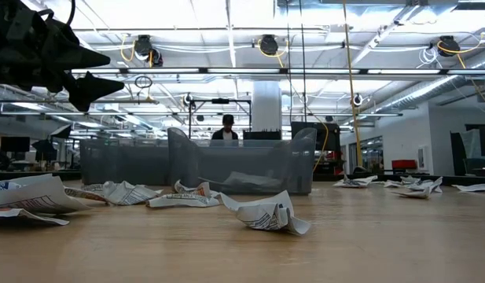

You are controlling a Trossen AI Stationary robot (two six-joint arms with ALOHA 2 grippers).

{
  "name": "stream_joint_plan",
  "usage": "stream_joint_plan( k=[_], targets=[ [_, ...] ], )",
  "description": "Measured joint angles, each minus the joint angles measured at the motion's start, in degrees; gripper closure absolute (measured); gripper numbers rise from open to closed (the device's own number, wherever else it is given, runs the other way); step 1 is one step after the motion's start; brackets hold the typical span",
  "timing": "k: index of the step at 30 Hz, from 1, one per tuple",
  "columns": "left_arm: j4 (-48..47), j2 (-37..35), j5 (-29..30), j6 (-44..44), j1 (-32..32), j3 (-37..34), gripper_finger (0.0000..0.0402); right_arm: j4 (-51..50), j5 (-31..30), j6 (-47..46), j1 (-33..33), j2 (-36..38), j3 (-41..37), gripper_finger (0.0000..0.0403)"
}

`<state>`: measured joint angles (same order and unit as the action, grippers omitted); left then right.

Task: Pick & Place First Aid Supplies
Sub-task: Put the green bandage pack into the right black bin

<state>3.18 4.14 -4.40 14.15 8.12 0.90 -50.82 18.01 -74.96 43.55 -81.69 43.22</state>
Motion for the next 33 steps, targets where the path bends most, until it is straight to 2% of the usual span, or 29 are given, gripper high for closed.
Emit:
stream_joint_plan(
  k=[5, 13, 27, 33],
  targets=[
    [0.0, 0.0, 0.0, 0.0, 0.0, 0.0, 0.0091, 0.2, -1.2, 2.5, 0.0, -1.5, -1.2, 0.0157],
    [0.0, 0.0, 0.0, 0.0, 0.0, 0.0, 0.0091, 2.8, -1.4, 2.3, 0.0, -1.9, -1.3, 0.0223],
    [0.0, 0.0, 0.0, 0.0, 0.0, 0.0, 0.0091, 2.7, -1.3, 0.5, -0.1, -1.9, -1.3, 0.0394],
    [0.0, 0.0, 0.0, 0.0, 0.0, 0.0, 0.0091, -4.0, -1.3, 2.2, -0.5, -0.8, 2.7, 0.0402]
  ],
)
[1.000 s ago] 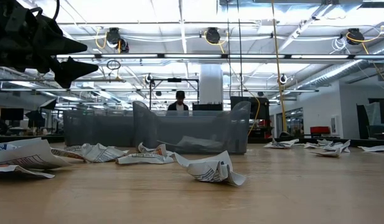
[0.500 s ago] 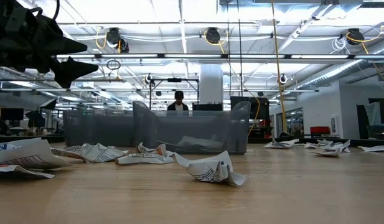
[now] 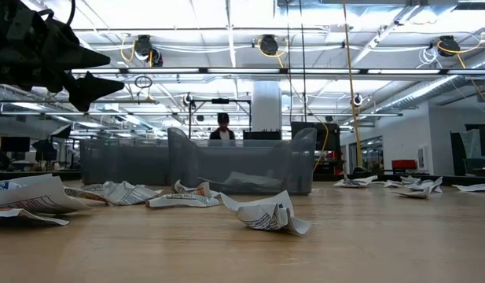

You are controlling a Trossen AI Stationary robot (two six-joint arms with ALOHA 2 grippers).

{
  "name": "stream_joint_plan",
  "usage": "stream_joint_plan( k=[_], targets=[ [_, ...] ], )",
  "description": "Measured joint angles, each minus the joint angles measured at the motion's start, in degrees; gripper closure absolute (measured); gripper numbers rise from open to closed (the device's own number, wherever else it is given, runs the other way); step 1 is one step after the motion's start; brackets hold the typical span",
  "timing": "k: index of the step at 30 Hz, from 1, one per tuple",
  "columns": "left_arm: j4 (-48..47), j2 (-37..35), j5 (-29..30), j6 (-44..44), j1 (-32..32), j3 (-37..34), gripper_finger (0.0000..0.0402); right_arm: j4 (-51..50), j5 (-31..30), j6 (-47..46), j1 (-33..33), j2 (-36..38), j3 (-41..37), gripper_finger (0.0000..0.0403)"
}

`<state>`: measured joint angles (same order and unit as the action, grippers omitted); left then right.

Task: Pick & Place First Aid Supplies
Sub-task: Put the green bandage pack into the right black bin

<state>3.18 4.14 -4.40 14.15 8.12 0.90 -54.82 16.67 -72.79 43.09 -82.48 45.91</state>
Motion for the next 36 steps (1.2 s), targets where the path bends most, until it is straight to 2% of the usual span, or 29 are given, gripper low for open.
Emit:
stream_joint_plan(
  k=[9, 17, 22, 26, 36],
  targets=[
    [0.0, 0.0, 0.0, 0.0, 0.0, 0.0, 0.0091, -17.4, 0.1, 7.1, -1.9, 2.1, 11.7, 0.0402],
    [0.0, 0.0, 0.0, 0.0, 0.0, 0.0, 0.0091, -28.7, 0.1, 13.1, -3.8, 2.1, 21.6, 0.0402],
    [0.0, 0.0, 0.0, 0.0, 0.0, 0.0, 0.0091, -29.2, -1.9, 15.2, -6.6, 2.0, 24.2, 0.0402],
    [0.0, 0.0, 0.0, 0.0, 0.0, 0.0, 0.0091, -28.9, -3.2, 18.5, -11.9, -0.2, 25.4, 0.0402],
    [0.0, 0.0, 0.0, 0.0, 0.0, 0.0, 0.0091, -28.1, -4.9, 33.8, -26.2, -10.5, 35.9, 0.0403]
  ],
)
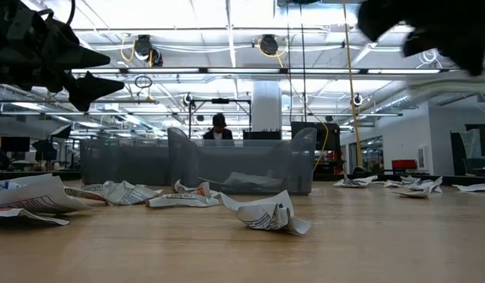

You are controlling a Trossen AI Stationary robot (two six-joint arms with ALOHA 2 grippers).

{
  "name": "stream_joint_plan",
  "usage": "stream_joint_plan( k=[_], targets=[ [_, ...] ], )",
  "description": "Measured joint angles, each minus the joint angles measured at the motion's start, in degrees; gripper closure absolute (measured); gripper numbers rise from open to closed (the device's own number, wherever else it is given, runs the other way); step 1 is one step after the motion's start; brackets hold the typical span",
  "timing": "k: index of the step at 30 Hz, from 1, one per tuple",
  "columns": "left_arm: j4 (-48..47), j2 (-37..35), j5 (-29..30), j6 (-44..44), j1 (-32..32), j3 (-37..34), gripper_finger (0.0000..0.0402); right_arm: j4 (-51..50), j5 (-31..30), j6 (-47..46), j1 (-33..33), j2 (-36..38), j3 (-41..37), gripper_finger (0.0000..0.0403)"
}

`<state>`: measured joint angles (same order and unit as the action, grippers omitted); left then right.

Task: Pick & Place First Aid Supplies
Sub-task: Put the green bandage pack into the right black bin

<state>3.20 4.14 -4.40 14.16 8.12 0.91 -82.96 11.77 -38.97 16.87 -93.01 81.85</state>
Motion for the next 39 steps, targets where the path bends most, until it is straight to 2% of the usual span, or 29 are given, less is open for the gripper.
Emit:
stream_joint_plan(
  k=[12, 22, 39],
  targets=[
    [0.0, 0.0, 0.0, 0.0, 0.0, 0.0, 0.0091, -0.2, -0.2, 14.1, -15.0, -18.8, 24.8, 0.0403],
    [0.0, 0.0, 0.0, 0.0, 0.0, 0.0, 0.0091, -1.6, 0.2, 17.2, -21.9, -32.2, 45.5, 0.0403],
    [0.0, 0.0, 0.0, 0.0, 0.0, 0.0, 0.0091, 7.5, -7.2, 18.9, -20.6, -41.4, 46.8, 0.0403]
  ],
)
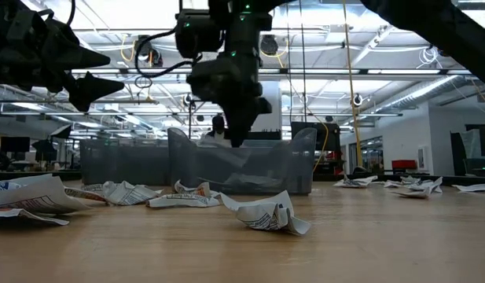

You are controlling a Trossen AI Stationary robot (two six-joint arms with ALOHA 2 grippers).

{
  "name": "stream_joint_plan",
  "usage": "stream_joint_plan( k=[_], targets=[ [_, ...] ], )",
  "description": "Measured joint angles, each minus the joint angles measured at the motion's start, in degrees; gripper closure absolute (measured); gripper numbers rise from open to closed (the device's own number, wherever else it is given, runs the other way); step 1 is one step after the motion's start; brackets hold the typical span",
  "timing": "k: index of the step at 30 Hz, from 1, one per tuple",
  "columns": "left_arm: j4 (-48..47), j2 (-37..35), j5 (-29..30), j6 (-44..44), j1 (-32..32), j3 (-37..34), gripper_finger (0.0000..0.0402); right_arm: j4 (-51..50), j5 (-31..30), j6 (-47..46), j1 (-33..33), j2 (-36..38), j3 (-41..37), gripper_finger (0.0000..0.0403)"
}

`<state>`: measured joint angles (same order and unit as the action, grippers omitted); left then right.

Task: Pick & Place First Aid Supplies
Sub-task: Put the green bandage pack into the right black bin

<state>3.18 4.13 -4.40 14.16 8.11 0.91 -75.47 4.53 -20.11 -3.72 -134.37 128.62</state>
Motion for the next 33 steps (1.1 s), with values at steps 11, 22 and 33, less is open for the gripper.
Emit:
stream_joint_plan(
  k=[11, 22, 33],
  targets=[
    [0.0, 0.0, 0.0, 0.0, 0.0, 0.0, 0.0091, 3.8, -0.2, 0.1, 0.1, -0.9, -3.2, 0.0401],
    [0.0, 0.0, 0.0, 0.0, 0.0, 0.0, 0.0091, 3.8, 0.0, -0.2, 0.1, -0.7, -5.2, 0.028],
    [0.0, 0.0, 0.0, 0.0, 0.0, 0.0, 0.0091, 4.1, 0.2, -0.2, 0.1, -0.2, -5.2, 0.0156]
  ],
)
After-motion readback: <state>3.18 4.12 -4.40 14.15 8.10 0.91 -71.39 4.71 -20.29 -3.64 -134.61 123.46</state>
